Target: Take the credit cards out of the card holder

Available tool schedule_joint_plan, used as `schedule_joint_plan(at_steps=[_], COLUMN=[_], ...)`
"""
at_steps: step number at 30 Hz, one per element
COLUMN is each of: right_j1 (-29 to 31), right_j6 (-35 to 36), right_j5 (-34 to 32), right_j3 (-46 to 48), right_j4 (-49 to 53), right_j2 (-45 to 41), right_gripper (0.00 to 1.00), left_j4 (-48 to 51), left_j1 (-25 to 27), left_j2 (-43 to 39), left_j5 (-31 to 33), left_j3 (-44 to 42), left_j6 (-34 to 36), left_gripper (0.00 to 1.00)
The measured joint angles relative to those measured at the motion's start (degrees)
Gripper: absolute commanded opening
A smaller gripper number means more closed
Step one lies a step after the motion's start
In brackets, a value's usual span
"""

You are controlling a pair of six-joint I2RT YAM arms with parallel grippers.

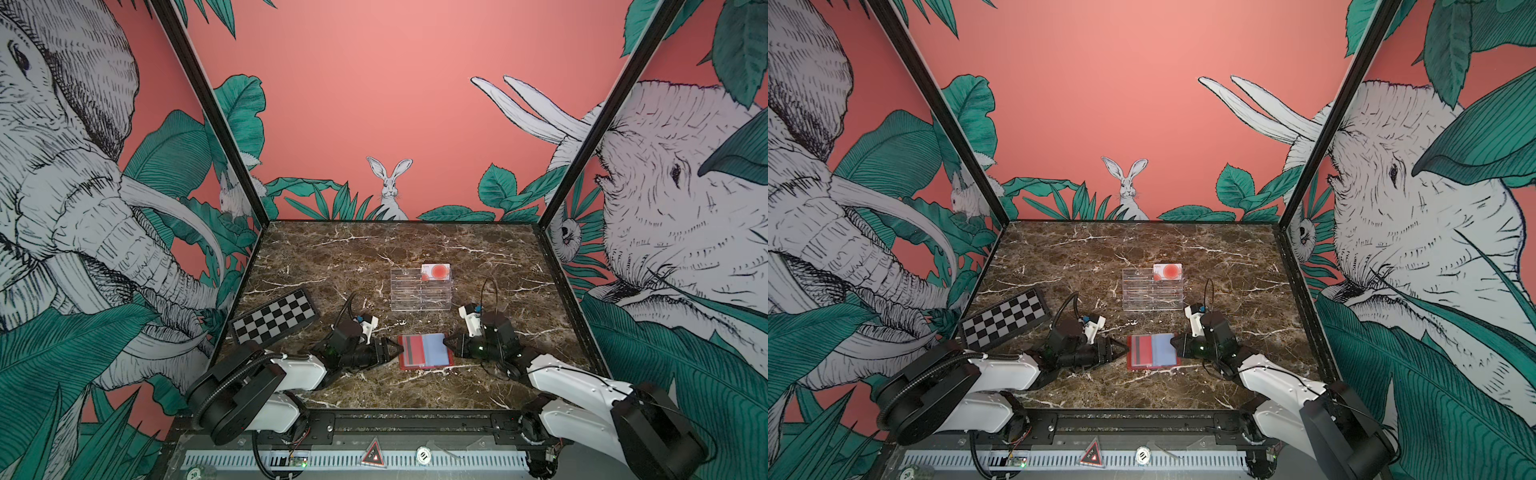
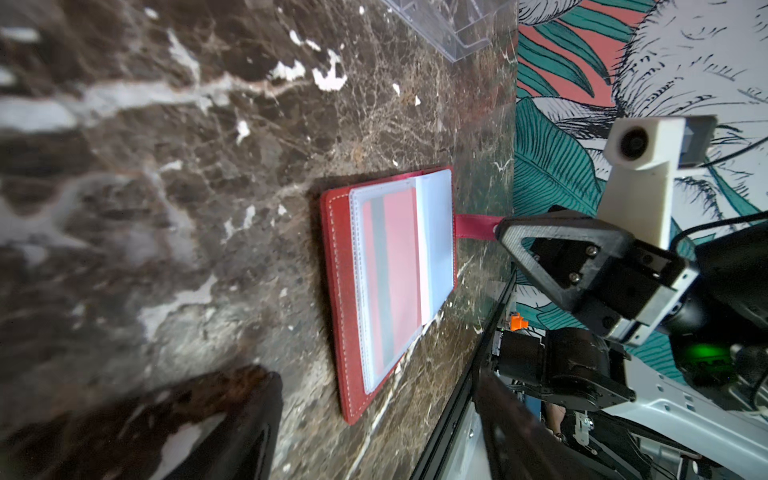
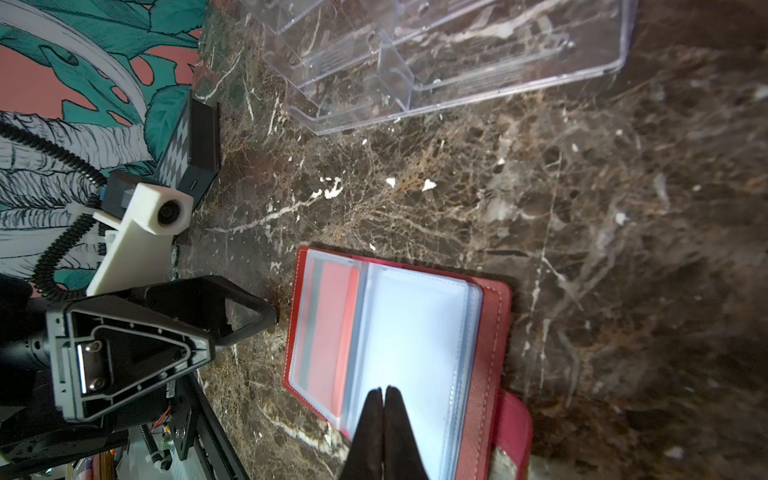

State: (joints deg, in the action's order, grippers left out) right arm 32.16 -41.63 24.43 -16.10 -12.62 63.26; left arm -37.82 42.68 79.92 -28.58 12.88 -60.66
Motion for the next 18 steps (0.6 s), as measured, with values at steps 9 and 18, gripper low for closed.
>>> schedule_joint_plan(at_steps=[9,18], right_j1=[1.1,1.6], right_j6=[-0.7,-1.3], right_j5=[-1.8,-3.0], right_j3=[1.9,3.0], right_j4=[-3.0,-4.4], right_j2=[4.1,5.4], right_gripper=[0.00,0.00], left_j4=[-9.6,-15.4], left_j1=[1.9,2.4], left_j2=[8.8,13.4], left_j5=[-1.4,-1.4], left_j3=[1.4,1.0], left_j6=[-1.7,-4.0], left_gripper=[0.55,0.18])
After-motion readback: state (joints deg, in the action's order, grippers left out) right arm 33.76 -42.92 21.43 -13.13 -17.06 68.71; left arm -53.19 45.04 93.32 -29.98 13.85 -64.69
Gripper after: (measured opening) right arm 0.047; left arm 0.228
